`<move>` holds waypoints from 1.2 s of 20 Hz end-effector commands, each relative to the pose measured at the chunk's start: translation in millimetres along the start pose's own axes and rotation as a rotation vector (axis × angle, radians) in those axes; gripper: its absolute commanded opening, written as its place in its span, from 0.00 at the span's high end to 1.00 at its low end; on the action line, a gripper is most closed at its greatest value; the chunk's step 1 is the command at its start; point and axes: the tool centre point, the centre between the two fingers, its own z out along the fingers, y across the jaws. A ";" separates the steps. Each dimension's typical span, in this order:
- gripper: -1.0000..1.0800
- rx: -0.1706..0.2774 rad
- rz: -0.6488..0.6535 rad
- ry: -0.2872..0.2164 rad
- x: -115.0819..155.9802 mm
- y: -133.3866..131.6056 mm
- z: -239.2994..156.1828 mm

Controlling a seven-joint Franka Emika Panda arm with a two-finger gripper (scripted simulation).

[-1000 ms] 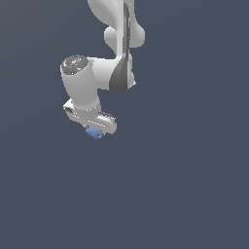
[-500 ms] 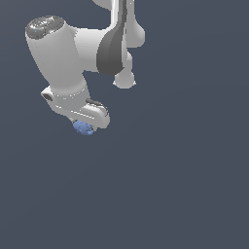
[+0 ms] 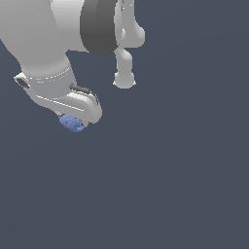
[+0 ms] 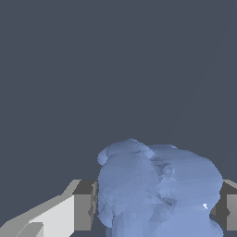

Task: Pick up the object and move it to a goal position.

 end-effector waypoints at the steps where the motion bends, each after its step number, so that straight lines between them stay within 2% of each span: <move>1: 1.00 0.000 0.000 -0.001 7.0 -0.1 -13.6; 12: 1.00 0.000 -0.001 -0.001 32.2 -0.9 -59.6; 24: 1.00 0.001 -0.001 -0.001 49.9 -1.6 -90.2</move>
